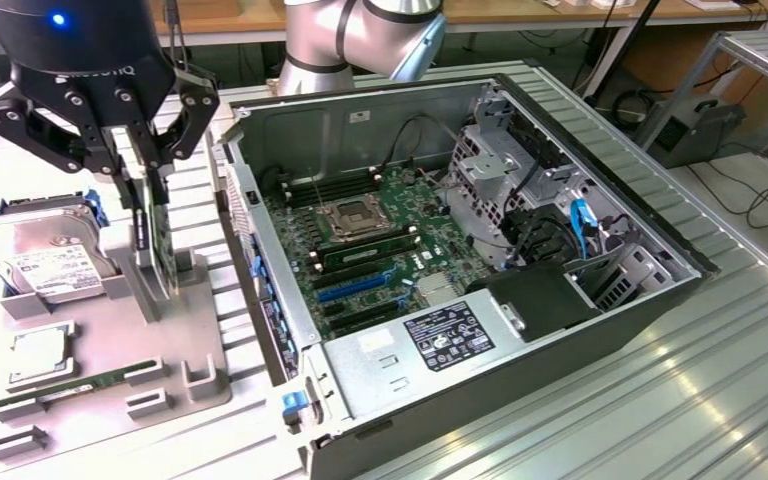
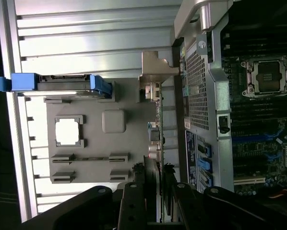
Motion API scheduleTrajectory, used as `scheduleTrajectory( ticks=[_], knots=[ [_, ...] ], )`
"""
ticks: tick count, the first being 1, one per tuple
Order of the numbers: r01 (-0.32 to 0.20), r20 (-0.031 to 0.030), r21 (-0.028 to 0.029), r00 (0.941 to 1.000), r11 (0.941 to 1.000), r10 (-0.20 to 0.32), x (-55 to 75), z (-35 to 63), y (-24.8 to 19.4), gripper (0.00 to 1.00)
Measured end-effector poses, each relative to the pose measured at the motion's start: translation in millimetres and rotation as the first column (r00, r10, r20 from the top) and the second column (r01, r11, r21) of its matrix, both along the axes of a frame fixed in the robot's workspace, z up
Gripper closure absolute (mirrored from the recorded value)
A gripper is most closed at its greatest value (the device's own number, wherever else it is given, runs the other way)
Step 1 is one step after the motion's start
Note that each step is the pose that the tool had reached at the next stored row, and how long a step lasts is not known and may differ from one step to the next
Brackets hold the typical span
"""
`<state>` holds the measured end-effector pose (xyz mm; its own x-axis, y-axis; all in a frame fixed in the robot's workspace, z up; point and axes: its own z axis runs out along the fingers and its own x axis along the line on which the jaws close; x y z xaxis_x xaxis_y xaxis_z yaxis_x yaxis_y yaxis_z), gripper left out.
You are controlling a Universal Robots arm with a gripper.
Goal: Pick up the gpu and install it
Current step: 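Pick up the gpu and move the gpu toward the slot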
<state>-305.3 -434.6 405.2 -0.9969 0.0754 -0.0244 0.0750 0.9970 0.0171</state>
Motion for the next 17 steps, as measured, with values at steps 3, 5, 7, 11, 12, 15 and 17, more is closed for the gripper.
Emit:
scheduleTrajectory(
  ticks=[3, 5, 7, 11, 12, 15, 17],
  knots=[
    [0.0, -0.0002, -0.0023, 1.0, 1.0, 0.0, 0.0, 1.1, 0.1, 0.73],
    [0.0, -0.0001, -0.004, 1.0, 1.0, 0.0, 0.0, 1.7, 0.2, 0.73],
    [0.0, -0.0001, -0.0055, 1.0, 1.0, 0.0, 0.0, 2.4, 0.2, 0.73],
    [0.0, 0.0, -0.0083, 1.0, 1.0, 0.0, 0.0, 3.8, 0.3, 0.73],
    [0.0, 0.0, -0.0091, 1.0, 1.0, 0.0, 0.0, 4.1, 0.4, 0.73],
    [0.0, -0.0001, -0.0118, 1.0, 0.9999, 0.0, 0.0, 5.1, 0.5, 0.73],
    [0.0, 0.0, -0.0138, 1.0, 0.9999, 0.0, 0.0, 5.6, 0.7, 0.73]
  ],
)
